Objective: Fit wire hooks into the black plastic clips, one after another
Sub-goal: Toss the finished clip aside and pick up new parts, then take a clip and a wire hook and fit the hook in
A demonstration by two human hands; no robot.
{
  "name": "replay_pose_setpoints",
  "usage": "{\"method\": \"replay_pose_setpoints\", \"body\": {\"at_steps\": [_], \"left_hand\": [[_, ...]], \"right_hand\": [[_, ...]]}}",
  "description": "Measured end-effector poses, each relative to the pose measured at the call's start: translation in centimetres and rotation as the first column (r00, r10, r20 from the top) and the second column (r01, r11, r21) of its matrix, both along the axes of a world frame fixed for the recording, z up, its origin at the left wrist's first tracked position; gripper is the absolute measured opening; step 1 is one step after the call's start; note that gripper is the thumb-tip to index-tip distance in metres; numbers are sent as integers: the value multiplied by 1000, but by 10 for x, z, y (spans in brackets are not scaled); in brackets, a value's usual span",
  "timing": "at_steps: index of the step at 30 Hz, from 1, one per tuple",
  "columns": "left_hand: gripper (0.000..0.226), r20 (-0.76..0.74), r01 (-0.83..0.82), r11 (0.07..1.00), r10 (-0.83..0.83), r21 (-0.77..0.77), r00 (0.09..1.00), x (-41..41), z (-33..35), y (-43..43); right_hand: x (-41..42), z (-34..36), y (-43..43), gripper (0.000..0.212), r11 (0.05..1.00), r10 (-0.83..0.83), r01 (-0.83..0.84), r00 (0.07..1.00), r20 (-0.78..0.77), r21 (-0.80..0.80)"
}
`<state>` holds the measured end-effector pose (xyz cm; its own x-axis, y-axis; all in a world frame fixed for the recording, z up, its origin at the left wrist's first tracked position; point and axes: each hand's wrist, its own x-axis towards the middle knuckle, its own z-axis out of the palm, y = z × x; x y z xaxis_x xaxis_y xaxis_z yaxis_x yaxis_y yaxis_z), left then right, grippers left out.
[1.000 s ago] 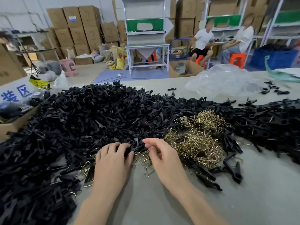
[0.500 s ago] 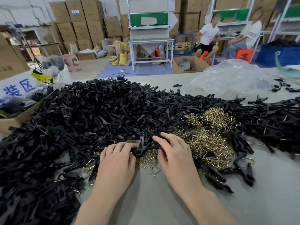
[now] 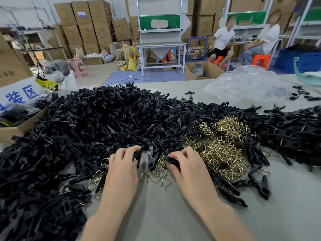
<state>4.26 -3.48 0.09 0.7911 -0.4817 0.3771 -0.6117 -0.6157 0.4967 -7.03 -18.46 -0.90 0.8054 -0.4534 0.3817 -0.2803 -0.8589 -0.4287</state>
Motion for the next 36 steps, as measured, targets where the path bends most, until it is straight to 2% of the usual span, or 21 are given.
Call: {"method": "replay_pose_setpoints", "body": {"at_steps": [2,7,13,18,20,22,25,27,30,33,36], "left_hand": [[44,-5,-4,998,4,-55,1000,1,-1,-1],[38,-4,-57,978,57,-199,998,6,-2,0],[30,-105,-240,838,217,-490,971,23,10,17],[30,-107,-351,727,360,-591,927,27,22,34],[30,-148,-409,729,396,-549,906,25,25,39],[30,-199,-469,765,426,-441,882,26,25,47],[29,-220,-510,854,480,-106,849,26,23,56],[31,-171,-510,855,518,93,838,24,22,56],[46,-95,-486,836,522,254,848,27,21,53],[46,-76,-451,841,492,299,867,34,18,53],[32,-68,-433,879,453,202,889,35,15,50]], "right_hand": [[-1,1,0,29,1000,-6,6,999,33,-2],[-1,2,0,34,999,4,-9,993,120,46],[-2,8,1,34,995,-2,-22,968,252,92],[-2,9,2,36,995,21,-47,959,284,88],[-1,8,5,36,996,41,-63,960,277,69],[-1,6,7,37,995,58,-78,959,279,61],[-1,4,9,37,996,61,-79,958,281,52],[-1,4,9,37,997,57,-71,958,280,38],[0,4,9,37,997,56,-67,958,280,28],[1,5,9,38,997,62,-74,960,274,32],[2,6,8,37,995,69,-87,958,279,53]]}}
